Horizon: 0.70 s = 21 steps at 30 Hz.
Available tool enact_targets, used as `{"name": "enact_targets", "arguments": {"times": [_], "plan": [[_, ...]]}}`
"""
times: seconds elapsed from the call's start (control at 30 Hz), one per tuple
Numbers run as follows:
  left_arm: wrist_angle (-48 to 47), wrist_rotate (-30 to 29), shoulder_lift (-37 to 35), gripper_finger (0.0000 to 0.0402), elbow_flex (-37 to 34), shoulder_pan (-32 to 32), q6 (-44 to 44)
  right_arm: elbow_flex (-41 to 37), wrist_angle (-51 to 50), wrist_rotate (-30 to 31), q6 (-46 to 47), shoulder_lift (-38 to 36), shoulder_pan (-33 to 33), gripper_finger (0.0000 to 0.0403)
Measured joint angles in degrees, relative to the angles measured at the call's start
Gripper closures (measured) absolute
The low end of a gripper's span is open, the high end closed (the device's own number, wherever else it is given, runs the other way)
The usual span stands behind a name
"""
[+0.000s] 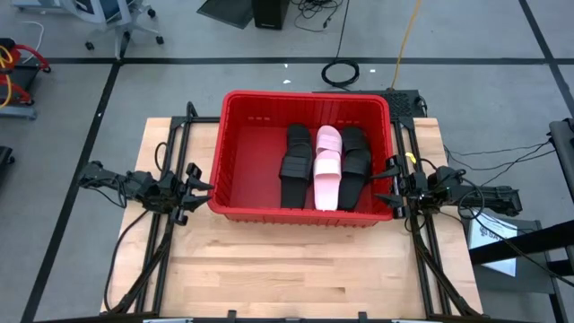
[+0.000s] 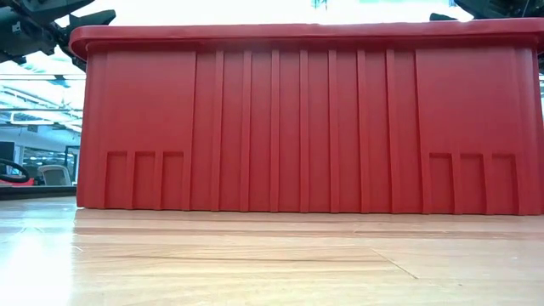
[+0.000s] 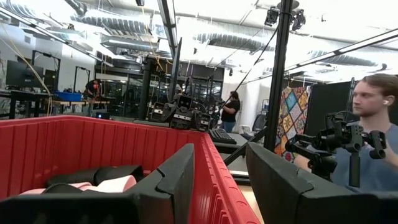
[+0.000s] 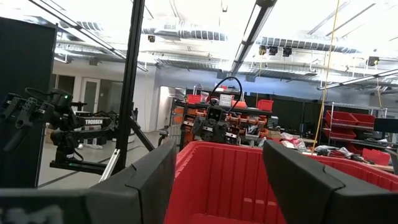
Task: Pick and place slides into bin
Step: Return to Home Position
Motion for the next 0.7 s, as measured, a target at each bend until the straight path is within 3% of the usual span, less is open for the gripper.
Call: {"name": "enact_targets", "arguments": {"times": [0.7], "plan": [[0.0, 0.0, 0.0, 0.0254, 0.0, 0.0, 0.0, 0.0, 0.0, 0.0, 0.0, 0.0, 0.0, 0.0176]]}}
